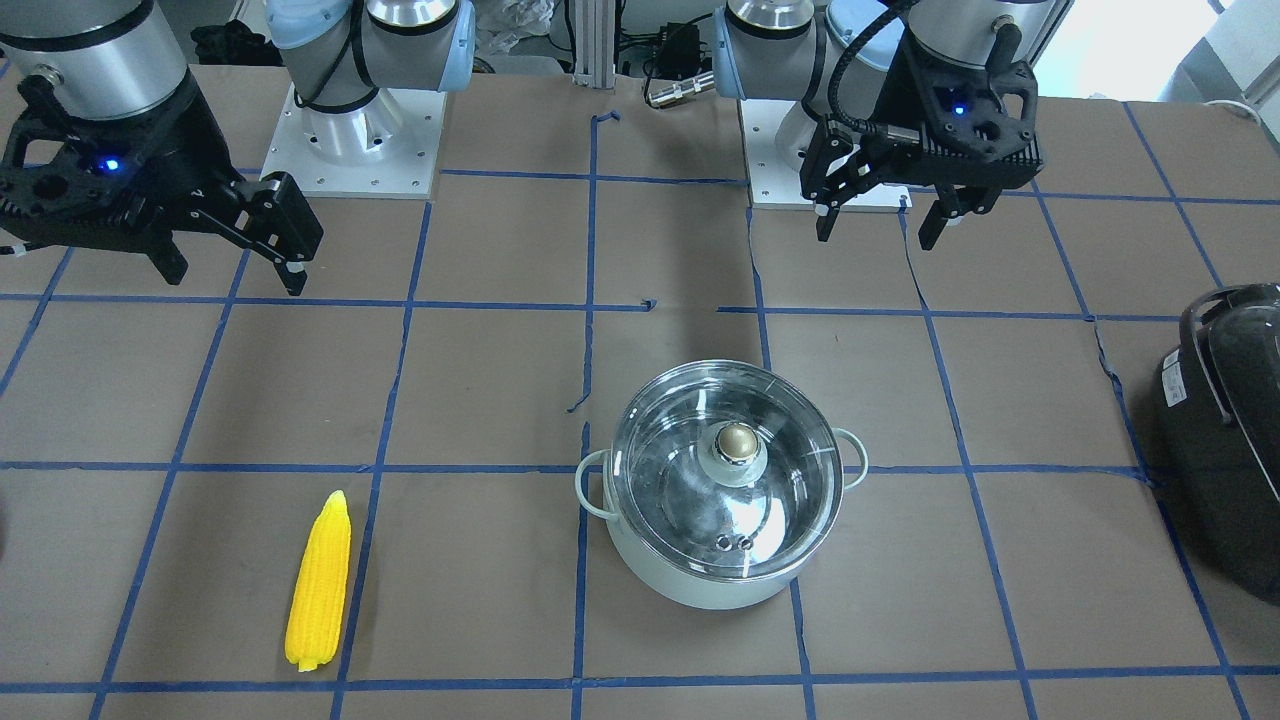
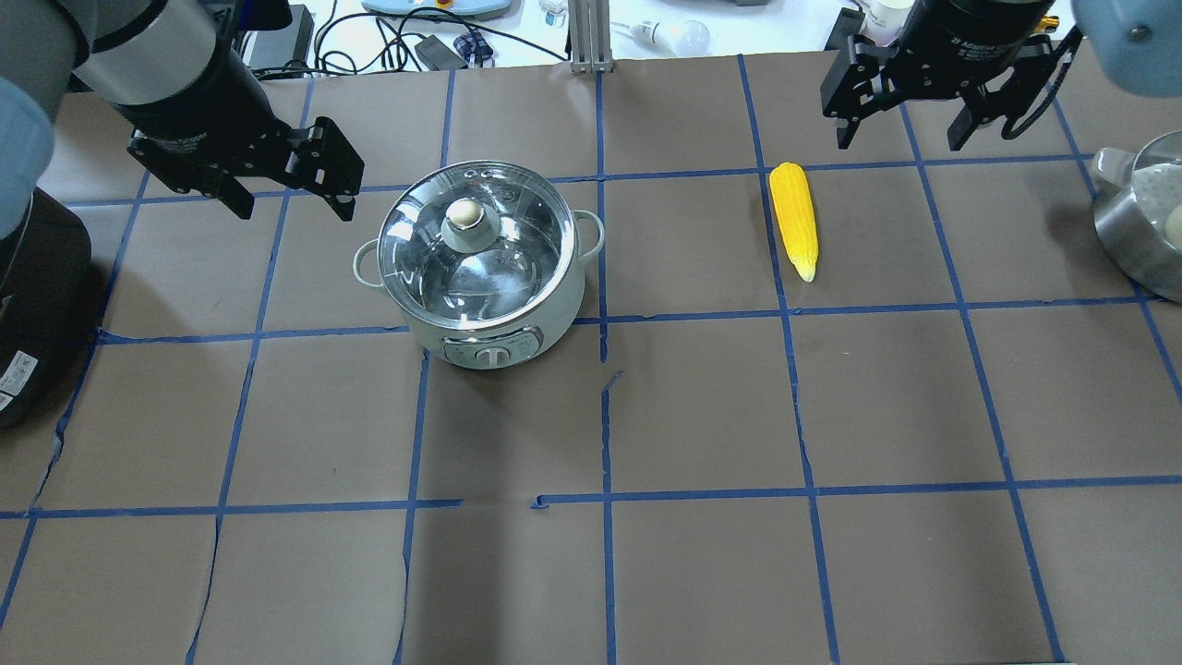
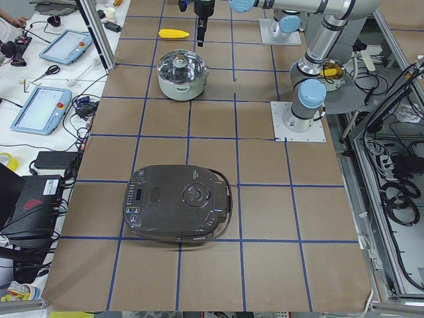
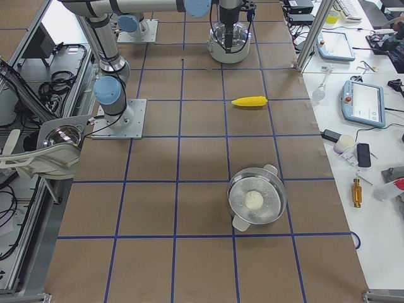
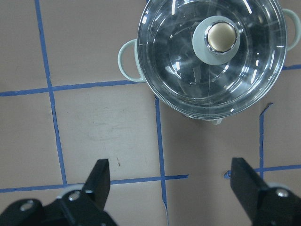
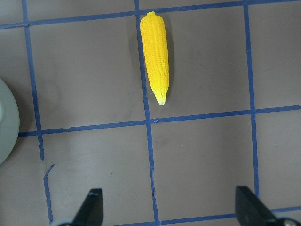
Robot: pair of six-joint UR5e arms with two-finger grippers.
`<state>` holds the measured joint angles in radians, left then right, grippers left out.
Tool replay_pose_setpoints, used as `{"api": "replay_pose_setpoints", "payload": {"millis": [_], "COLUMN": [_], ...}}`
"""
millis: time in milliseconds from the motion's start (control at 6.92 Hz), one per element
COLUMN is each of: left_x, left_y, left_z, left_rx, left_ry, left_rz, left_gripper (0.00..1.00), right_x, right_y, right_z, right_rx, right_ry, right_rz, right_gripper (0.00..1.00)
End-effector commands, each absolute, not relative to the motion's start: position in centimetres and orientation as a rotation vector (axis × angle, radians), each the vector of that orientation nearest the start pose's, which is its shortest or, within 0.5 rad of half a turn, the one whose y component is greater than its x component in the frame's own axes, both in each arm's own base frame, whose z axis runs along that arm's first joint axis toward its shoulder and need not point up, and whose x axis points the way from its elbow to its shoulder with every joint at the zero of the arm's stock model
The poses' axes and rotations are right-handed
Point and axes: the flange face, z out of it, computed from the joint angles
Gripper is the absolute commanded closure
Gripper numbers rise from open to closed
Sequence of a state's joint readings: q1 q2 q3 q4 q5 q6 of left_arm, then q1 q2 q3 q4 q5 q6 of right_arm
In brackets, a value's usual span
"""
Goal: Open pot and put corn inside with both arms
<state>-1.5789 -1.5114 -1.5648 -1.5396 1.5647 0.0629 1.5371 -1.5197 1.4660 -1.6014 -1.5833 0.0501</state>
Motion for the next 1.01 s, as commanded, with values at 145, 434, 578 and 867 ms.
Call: {"api": "replay_pose_setpoints", "payload": {"millis": [145, 434, 578, 867], "left_x": [-13.7, -13.5, -13.6, -13.5], "left_y": [-47.7, -48.3, -48.4, -49.6], "left_z": [52.3, 52.7, 52.4, 52.2], "left_rx": [0.109, 0.097, 0.097, 0.083], "left_ry": [3.141, 3.139, 3.138, 3.141], "left_rz": [-0.152, -0.166, -0.157, -0.169], "left_gripper": [0.08, 0.06, 0.06, 0.06], "right_x": [11.4, 11.3, 11.4, 11.4], "right_y": [-52.6, -52.6, -52.6, -52.6], "right_z": [51.8, 51.9, 51.8, 51.7], "right_rx": [0.131, 0.129, 0.127, 0.127], "right_ry": [3.149, 3.149, 3.149, 3.15], "right_rz": [-0.136, -0.138, -0.136, -0.133], "right_gripper": [0.0, 0.0, 0.0, 0.0]}}
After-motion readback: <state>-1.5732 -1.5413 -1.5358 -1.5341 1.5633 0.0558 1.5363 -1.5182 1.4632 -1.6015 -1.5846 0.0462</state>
